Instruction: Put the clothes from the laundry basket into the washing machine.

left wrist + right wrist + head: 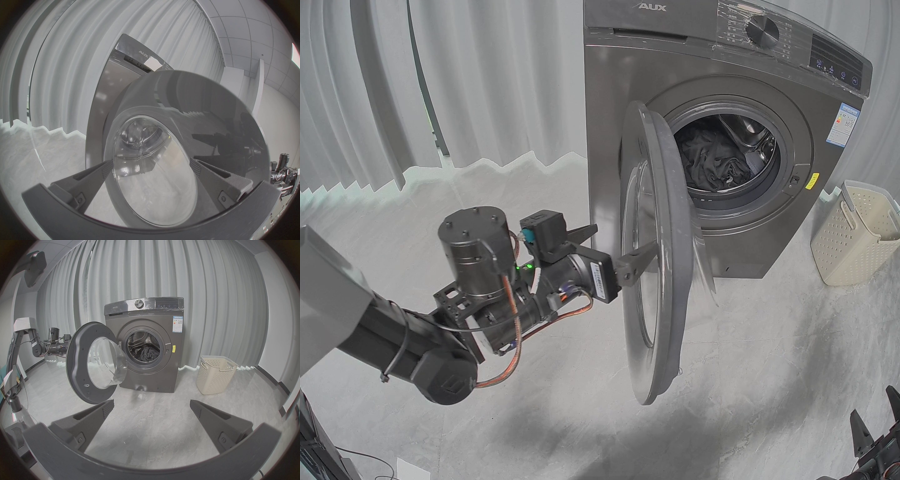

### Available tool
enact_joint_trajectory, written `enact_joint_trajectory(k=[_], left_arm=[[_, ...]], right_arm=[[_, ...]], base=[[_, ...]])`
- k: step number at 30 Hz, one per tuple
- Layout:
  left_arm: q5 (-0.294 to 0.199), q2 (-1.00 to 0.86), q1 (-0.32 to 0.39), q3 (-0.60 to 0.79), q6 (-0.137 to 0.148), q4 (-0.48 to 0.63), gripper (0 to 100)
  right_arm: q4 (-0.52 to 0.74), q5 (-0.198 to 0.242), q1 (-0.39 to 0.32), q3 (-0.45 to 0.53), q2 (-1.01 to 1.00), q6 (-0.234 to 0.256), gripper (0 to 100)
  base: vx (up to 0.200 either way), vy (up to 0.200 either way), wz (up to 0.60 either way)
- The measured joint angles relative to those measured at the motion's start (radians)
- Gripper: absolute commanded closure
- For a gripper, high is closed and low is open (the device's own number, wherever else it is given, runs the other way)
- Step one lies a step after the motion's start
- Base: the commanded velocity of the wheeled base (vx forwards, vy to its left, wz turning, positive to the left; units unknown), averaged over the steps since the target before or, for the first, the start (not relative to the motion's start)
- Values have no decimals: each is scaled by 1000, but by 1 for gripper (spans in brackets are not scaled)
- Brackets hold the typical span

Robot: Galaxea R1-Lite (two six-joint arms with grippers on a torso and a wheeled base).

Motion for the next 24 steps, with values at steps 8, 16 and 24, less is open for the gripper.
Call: enact_joint_trajectory(k=[8, 16, 24], left_arm=[[21, 87, -7, -116, -31, 1, 0], [57, 173, -46, -301, -94, 24, 0], [63, 293, -98, -483, -112, 57, 0]], right_arm=[[0, 0, 0, 0, 0, 0, 0], [0, 0, 0, 0, 0, 0, 0], [0, 0, 0, 0, 0, 0, 0]], base=[[0, 0, 0], [0, 0, 0], [0, 0, 0]])
